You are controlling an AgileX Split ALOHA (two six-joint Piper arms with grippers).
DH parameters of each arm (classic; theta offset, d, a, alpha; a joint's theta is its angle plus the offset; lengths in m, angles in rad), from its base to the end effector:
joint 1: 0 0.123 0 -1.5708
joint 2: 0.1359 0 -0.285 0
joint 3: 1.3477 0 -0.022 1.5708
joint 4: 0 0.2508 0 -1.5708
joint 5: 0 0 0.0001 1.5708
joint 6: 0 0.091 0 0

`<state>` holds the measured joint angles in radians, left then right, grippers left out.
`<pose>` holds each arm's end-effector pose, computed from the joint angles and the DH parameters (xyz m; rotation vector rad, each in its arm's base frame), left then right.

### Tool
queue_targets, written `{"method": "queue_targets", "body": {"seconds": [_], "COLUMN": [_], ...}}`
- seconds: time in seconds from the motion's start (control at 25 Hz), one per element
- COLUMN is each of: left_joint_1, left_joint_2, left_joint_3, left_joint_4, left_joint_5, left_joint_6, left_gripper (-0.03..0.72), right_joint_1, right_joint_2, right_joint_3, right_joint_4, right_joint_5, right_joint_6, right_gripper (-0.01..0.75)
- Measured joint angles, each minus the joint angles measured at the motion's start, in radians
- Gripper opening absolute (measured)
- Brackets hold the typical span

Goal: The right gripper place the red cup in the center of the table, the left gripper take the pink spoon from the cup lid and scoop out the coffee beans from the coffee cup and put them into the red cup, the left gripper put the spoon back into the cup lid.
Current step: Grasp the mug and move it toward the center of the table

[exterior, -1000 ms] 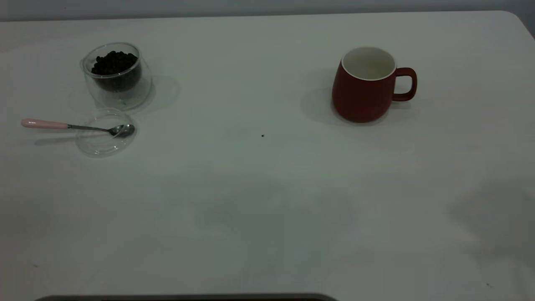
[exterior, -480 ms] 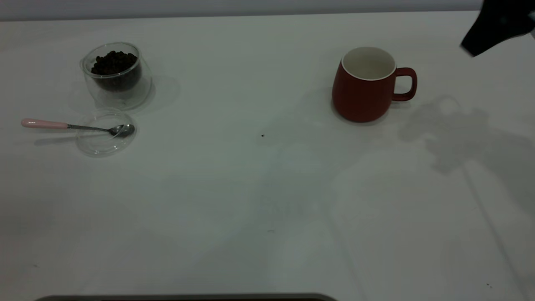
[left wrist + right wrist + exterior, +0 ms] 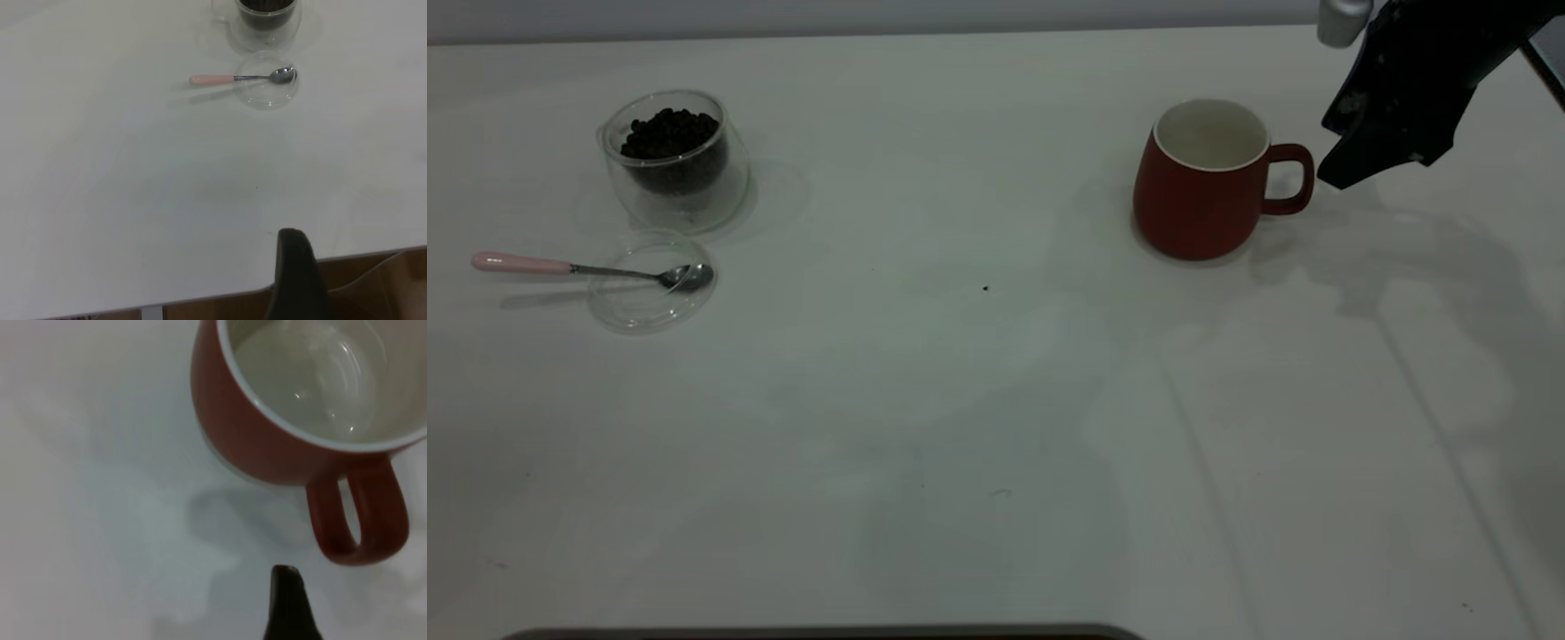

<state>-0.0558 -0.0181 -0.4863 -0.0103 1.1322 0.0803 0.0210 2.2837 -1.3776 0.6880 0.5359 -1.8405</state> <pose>-0.0092 -0.0003 0.2677 0.1445 2.1064 0.0022 0.4277 0.0385 0.0615 -1.6288 2.1419 0.1221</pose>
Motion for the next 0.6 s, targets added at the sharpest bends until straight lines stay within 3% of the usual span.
{"method": "queue_targets", "body": {"seconds": [0.36,0.6], "left_joint_1": [0.0,0.0], "left_joint_2": [0.0,0.0], "left_joint_3": [0.0,0.0], "left_joint_4": [0.0,0.0], "left_joint_5": [0.0,0.0], "left_joint_6": [0.0,0.0], "left_gripper": [0.532,0.532], "right_joint_1": [0.0,0.051], "right_joint_2": [0.101,0.108], "right_joint_3": [-0.055,-0.059], "right_joint_4": [0.194,0.293], "right_joint_5": [-0.04,-0.05], "right_joint_6": [-0.271,-0.274], "right_gripper": [0.507,0.507]}}
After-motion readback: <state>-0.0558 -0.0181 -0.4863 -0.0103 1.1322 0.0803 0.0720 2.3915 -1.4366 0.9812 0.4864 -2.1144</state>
